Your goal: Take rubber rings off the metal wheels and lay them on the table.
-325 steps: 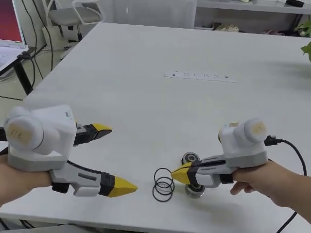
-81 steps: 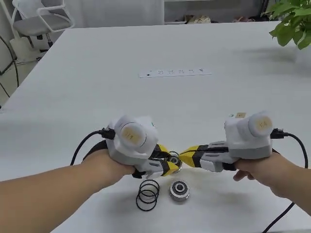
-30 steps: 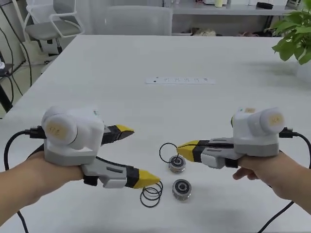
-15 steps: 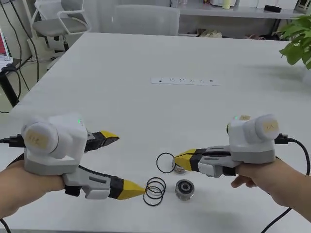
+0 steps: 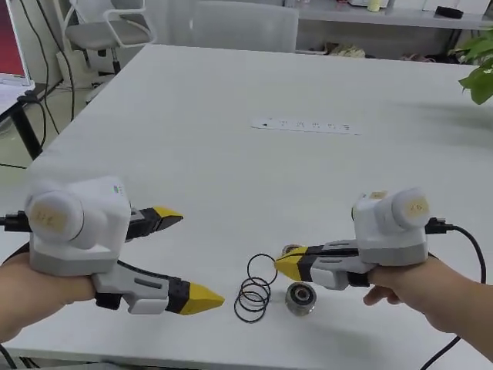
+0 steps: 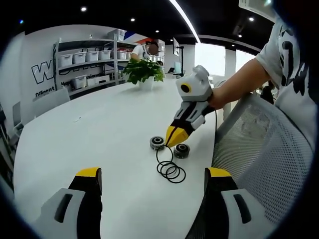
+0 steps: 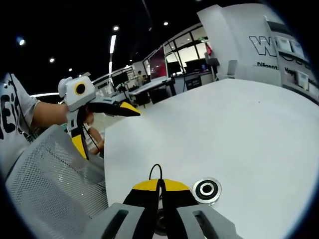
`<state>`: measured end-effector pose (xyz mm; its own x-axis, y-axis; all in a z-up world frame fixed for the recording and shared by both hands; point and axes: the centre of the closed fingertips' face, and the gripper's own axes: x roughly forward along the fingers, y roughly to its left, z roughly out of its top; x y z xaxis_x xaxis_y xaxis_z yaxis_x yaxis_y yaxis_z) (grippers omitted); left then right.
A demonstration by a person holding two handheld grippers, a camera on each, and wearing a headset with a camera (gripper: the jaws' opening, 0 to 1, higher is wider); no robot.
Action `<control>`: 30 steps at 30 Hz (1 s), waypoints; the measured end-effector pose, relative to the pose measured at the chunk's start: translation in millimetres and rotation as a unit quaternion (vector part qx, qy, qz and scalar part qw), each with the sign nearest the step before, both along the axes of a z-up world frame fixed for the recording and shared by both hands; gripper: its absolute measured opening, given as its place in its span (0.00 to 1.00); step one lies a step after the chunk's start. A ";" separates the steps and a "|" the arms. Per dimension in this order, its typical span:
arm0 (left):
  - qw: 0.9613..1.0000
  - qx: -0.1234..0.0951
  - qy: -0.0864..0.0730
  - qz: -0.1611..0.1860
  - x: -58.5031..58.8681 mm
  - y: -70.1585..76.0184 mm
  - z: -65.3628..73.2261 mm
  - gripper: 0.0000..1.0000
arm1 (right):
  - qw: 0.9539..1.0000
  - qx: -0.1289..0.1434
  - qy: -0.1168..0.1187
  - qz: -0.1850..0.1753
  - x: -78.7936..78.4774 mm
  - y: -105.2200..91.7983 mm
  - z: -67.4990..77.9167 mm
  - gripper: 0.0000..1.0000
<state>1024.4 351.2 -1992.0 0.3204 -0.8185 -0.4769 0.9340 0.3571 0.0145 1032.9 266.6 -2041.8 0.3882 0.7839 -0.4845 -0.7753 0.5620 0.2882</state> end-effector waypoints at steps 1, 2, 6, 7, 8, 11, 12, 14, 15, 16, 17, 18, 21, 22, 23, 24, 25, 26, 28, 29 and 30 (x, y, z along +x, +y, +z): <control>1.000 0.001 0.000 0.002 0.1 1.4 -0.5 0.83 | 1.000 -0.001 0.001 0.001 0.2 0.4 -1.2 0.00; 1.000 0.001 0.001 0.003 0.1 2.3 -0.8 0.83 | 1.000 -0.003 0.003 0.000 0.6 0.5 -2.5 0.00; 1.000 0.002 0.002 0.008 0.9 6.3 -1.8 0.83 | 1.000 -0.010 0.009 -0.002 2.9 0.7 -7.9 0.00; 1.000 0.003 0.002 0.009 1.1 6.9 -2.0 0.83 | 1.000 -0.011 0.010 -0.002 3.6 0.5 -9.2 0.00; 1.000 0.004 0.003 0.011 1.5 8.0 -2.3 0.83 | 1.000 -0.013 0.010 -0.002 4.0 0.3 -10.5 0.00; 1.000 0.005 0.004 0.013 2.8 9.9 -2.8 0.82 | 1.000 -0.016 0.014 -0.003 5.2 0.6 -13.4 0.00; 1.000 0.005 0.004 0.014 3.2 10.3 -2.9 0.82 | 1.000 -0.016 0.013 -0.002 5.4 0.7 -13.8 0.00; 1.000 0.005 0.005 0.015 4.1 11.0 -3.3 0.82 | 1.000 -0.018 0.016 -0.003 6.5 0.4 -16.0 0.00; 1.000 0.006 0.005 0.015 4.5 11.2 -3.6 0.82 | 1.000 -0.020 0.017 -0.004 7.4 -0.3 -17.1 0.00; 1.000 0.007 0.005 0.016 5.1 11.6 -4.1 0.82 | 1.000 -0.020 0.016 -0.004 7.7 -0.3 -17.2 0.00; 1.000 0.008 0.005 0.016 5.5 11.6 -4.3 0.82 | 1.000 -0.019 0.016 -0.004 7.7 0.1 -16.6 0.00; 1.000 0.008 0.006 0.016 5.8 11.6 -4.8 0.82 | 1.000 -0.020 0.016 -0.005 8.2 0.0 -16.5 0.00; 1.000 0.010 0.006 0.015 6.6 11.1 -5.6 0.82 | 1.000 -0.021 0.012 -0.005 10.4 -0.3 -16.3 0.03; 1.000 0.010 0.006 0.015 7.0 10.9 -5.7 0.82 | 1.000 -0.020 0.011 -0.006 11.3 -0.5 -16.1 0.05; 1.000 0.010 0.006 0.015 7.4 10.5 -5.6 0.82 | 1.000 -0.021 0.011 -0.007 12.0 -0.7 -16.0 0.06; 1.000 0.010 0.006 0.015 7.7 10.3 -5.4 0.82 | 1.000 -0.021 0.010 -0.008 13.0 -0.9 -15.7 0.07; 1.000 0.010 0.006 0.015 8.3 10.0 -5.1 0.82 | 1.000 -0.020 0.008 -0.008 13.8 -1.0 -15.3 0.09; 1.000 0.011 0.006 0.015 8.8 9.9 -5.0 0.82 | 1.000 -0.020 0.007 -0.008 14.0 -1.1 -14.7 0.10; 1.000 0.011 0.006 0.015 9.4 9.3 -4.3 0.82 | 1.000 -0.016 0.004 -0.010 14.6 -1.3 -11.4 0.12; 1.000 0.010 0.006 0.014 9.4 8.6 -3.7 0.82 | 1.000 -0.013 0.004 -0.011 15.1 -1.6 -9.8 0.13; 1.000 0.010 0.006 0.013 9.6 8.2 -3.3 0.82 | 1.000 -0.009 0.004 -0.014 15.5 -2.3 -7.3 0.14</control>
<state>1033.9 359.4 -1995.3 0.3359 -0.7999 -0.4973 0.9242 0.3819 0.0100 1048.4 264.3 -2049.1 0.4060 0.7640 -0.5014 -0.7574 0.5883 0.2832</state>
